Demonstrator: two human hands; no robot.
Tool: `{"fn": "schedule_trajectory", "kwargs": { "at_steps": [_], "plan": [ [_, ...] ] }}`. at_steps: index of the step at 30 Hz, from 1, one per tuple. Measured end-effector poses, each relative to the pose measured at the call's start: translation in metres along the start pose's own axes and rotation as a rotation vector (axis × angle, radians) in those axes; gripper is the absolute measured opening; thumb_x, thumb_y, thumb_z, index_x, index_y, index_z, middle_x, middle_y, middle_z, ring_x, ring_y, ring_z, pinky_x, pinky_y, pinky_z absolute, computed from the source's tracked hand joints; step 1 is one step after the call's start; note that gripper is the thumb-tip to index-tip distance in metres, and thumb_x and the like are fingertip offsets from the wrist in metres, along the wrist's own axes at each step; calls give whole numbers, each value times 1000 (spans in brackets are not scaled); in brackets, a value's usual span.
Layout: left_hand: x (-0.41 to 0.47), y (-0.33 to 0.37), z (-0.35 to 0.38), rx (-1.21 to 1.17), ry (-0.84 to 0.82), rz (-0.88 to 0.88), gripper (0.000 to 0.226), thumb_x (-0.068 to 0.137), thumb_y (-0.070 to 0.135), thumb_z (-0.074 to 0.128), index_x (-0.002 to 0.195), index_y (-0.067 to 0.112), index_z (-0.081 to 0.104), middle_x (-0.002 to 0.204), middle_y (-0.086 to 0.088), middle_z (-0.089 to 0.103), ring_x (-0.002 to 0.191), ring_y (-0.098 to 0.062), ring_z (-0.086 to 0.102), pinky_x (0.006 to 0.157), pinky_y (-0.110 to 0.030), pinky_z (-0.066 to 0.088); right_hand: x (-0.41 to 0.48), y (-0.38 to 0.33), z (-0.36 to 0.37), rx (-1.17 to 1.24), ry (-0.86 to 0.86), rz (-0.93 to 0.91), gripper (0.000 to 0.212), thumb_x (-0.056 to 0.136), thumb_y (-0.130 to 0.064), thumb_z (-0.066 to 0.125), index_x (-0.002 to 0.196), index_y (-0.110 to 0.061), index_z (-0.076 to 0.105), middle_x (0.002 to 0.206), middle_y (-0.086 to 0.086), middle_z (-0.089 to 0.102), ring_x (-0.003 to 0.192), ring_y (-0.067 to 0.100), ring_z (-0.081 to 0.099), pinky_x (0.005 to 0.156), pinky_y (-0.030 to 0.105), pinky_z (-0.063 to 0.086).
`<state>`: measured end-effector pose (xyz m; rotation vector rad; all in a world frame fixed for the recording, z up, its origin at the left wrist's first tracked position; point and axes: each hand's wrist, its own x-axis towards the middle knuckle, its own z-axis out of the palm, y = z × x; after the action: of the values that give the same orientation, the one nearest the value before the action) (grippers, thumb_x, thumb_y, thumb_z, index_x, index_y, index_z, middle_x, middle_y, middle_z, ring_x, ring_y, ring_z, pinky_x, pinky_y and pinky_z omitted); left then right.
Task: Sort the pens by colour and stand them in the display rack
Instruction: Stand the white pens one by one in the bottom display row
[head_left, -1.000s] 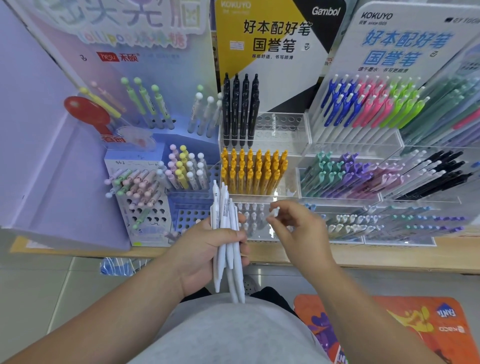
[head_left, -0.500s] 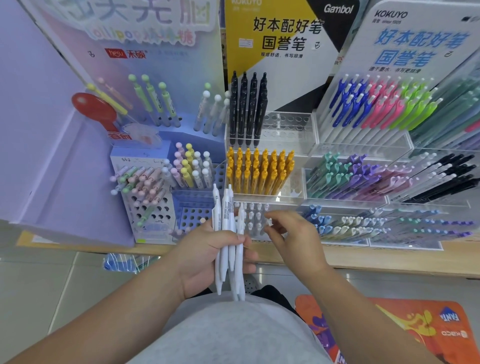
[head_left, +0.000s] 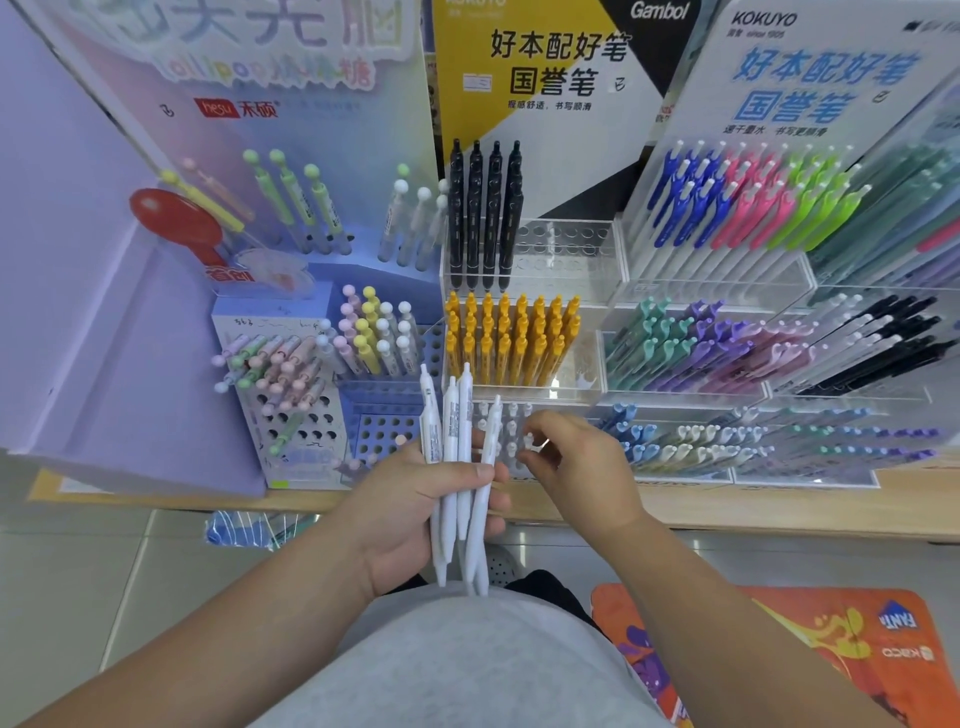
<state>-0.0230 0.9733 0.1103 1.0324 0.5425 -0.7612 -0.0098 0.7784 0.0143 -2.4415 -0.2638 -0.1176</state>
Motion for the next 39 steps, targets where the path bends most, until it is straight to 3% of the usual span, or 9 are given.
{"fn": "schedule_trajectory", "kwargs": {
  "at_steps": [6, 13, 18, 23, 27, 30, 34, 37, 39],
  "plan": [
    [3, 2, -3, -15, 16, 26, 48, 71, 1, 69, 118, -3, 59, 88, -18, 72, 68, -25, 69, 59, -36, 58, 0, 5, 1, 53, 18, -20, 26, 75, -8, 82, 96, -15, 68, 81, -1, 64, 67, 7, 50, 63, 26, 50],
    [1, -1, -3, -27, -35, 24, 47, 72, -1, 68, 117, -3, 59, 87, -22, 69, 73, -31, 69, 72, -43, 61, -6, 6, 5, -42, 2, -37, 29, 73, -8, 83, 96, -17, 67, 76, -1, 64, 61, 19, 62, 53, 31, 53],
    [0, -1, -1, 20, -18, 0, 44, 71, 3, 70, 113, -5, 60, 92, -21, 73, 70, -27, 71, 64, -43, 61, -8, -9, -4, 3, -29, 95, 31, 80, -17, 76, 104, -20, 57, 77, -11, 47, 59, 3, 47, 55, 26, 41],
    [3, 0, 2, 28, -28, -4, 35, 76, 0, 67, 111, 0, 62, 90, -19, 73, 67, -24, 69, 59, -37, 58, 10, -51, -45, 763, 35, 474, 12, 89, -21, 71, 96, -15, 63, 70, 1, 59, 58, 11, 54, 55, 25, 46],
    [6, 1, 8, 63, -44, 3, 41, 71, 1, 71, 111, 2, 62, 89, -18, 72, 69, -25, 68, 57, -34, 56, 20, -69, -62, 862, -137, 517, 11, 85, -14, 75, 90, -6, 69, 64, 1, 64, 53, 9, 57, 49, 19, 44],
    [8, 2, 10, 68, -54, 4, 43, 70, 4, 72, 112, 2, 63, 91, -19, 72, 70, -24, 67, 58, -34, 55, 23, -67, -67, 969, -201, 595, 8, 87, -10, 72, 90, -4, 67, 68, 5, 66, 56, 14, 58, 50, 24, 42],
    [10, 2, 8, 29, -39, -2, 37, 72, 4, 72, 108, 5, 65, 89, -18, 71, 72, -25, 67, 58, -36, 56, 29, -52, -88, 1045, -35, 603, 4, 88, -7, 68, 91, -5, 67, 77, 10, 70, 64, 19, 65, 54, 25, 50],
    [9, 2, 7, 19, -15, 9, 41, 70, 6, 73, 111, 7, 66, 85, -13, 70, 67, -22, 65, 58, -36, 55, 31, -36, -104, 884, 169, 528, 2, 91, -8, 66, 92, -6, 66, 77, 11, 71, 67, 22, 68, 58, 26, 54],
    [9, 3, 7, 2, -26, 11, 39, 72, 6, 72, 110, 8, 66, 81, -12, 67, 63, -21, 62, 58, -36, 54, 31, -26, -106, 739, 204, 474, 4, 90, -10, 68, 93, -8, 66, 79, 11, 70, 70, 23, 70, 62, 30, 56]
  ]
}}
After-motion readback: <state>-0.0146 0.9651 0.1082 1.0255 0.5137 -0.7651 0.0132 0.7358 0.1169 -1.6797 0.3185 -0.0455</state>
